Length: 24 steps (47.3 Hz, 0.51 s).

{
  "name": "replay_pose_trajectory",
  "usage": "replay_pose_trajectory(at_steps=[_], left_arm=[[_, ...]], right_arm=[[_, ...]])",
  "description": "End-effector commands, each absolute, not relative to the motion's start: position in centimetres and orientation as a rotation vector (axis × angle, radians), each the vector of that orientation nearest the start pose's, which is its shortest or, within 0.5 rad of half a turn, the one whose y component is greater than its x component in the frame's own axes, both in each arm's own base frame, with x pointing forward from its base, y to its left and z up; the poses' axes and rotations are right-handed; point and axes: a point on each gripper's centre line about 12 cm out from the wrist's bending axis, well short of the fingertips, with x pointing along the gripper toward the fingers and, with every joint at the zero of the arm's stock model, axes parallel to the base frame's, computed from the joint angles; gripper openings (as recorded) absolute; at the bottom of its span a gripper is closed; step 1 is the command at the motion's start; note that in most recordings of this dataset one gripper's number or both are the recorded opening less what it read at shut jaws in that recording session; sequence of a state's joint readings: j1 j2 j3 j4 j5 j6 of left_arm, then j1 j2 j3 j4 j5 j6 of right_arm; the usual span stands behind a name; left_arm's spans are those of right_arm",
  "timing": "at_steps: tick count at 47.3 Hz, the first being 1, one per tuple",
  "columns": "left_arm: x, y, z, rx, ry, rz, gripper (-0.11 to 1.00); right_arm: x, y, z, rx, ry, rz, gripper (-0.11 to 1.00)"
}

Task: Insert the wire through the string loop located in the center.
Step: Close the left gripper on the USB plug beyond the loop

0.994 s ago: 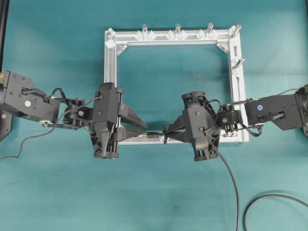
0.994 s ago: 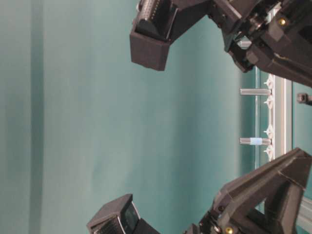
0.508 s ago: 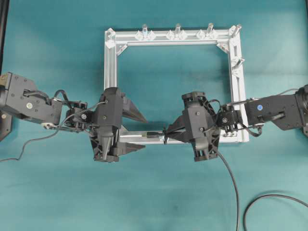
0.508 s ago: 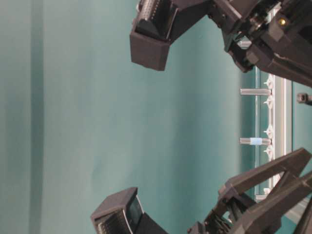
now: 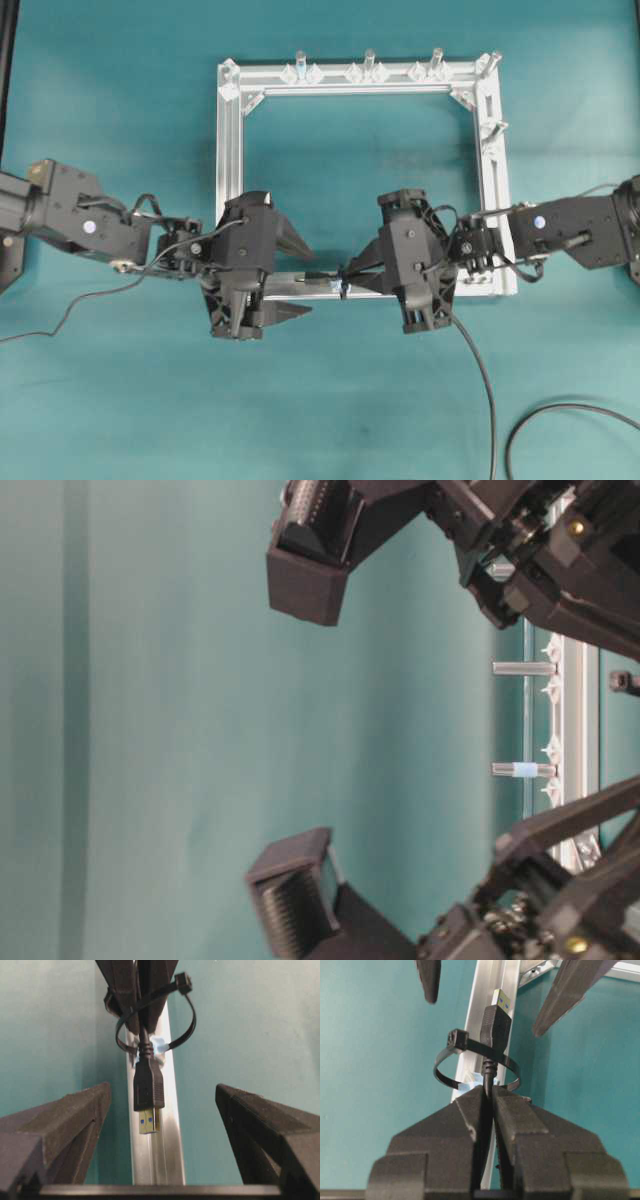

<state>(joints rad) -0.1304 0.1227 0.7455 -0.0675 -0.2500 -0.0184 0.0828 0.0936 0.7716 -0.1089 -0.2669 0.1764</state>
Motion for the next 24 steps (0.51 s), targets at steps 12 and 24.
replay_pose_trajectory(at_steps=[12, 24], left_arm=[[39.9, -5.0, 11.7, -0.031, 0.610, -0.087, 0.87], [40.2, -5.0, 12.0, -0.032, 0.601, -0.086, 0.77]], right_arm=[[38.3, 3.5, 13.6, 0.053, 0.559, 0.090, 0.07], [38.3, 3.4, 13.6, 0.053, 0.560, 0.089, 0.07]])
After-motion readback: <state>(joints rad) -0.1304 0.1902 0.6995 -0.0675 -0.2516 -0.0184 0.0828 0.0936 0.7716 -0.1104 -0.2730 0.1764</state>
